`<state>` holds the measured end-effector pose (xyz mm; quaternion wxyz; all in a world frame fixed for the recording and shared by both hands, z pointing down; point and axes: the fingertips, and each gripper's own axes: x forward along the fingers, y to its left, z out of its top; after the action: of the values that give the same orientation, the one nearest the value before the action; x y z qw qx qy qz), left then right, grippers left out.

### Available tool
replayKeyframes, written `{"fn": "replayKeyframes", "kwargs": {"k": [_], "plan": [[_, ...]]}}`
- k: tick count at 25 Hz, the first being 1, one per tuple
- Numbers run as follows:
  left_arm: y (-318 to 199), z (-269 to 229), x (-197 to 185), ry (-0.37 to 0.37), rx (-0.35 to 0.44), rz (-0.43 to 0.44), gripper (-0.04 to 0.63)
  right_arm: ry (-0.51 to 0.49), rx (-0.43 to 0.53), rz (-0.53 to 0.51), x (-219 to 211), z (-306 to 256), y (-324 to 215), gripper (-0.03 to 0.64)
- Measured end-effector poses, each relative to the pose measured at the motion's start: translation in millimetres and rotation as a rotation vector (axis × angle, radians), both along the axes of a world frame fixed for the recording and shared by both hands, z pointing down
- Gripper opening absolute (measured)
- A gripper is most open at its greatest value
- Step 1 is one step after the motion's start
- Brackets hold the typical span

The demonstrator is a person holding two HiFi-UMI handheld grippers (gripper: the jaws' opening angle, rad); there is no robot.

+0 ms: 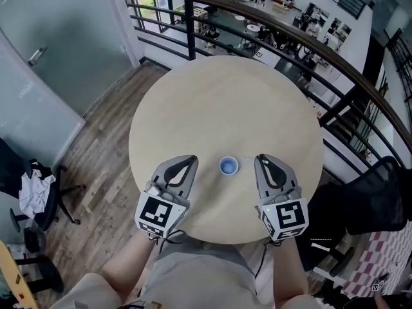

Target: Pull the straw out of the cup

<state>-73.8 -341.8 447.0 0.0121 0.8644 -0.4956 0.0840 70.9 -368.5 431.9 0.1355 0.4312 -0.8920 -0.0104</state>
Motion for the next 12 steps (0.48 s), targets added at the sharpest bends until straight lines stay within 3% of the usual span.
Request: {"fn": "replayKeyframes", "kwargs": {"k": [12], "plan": [[20.2,-110.8,8.1,0.037,0.123,0.03,0.014,-0.024,0.195,0.029,10.1,-127.6,44.4,0.035]]}}
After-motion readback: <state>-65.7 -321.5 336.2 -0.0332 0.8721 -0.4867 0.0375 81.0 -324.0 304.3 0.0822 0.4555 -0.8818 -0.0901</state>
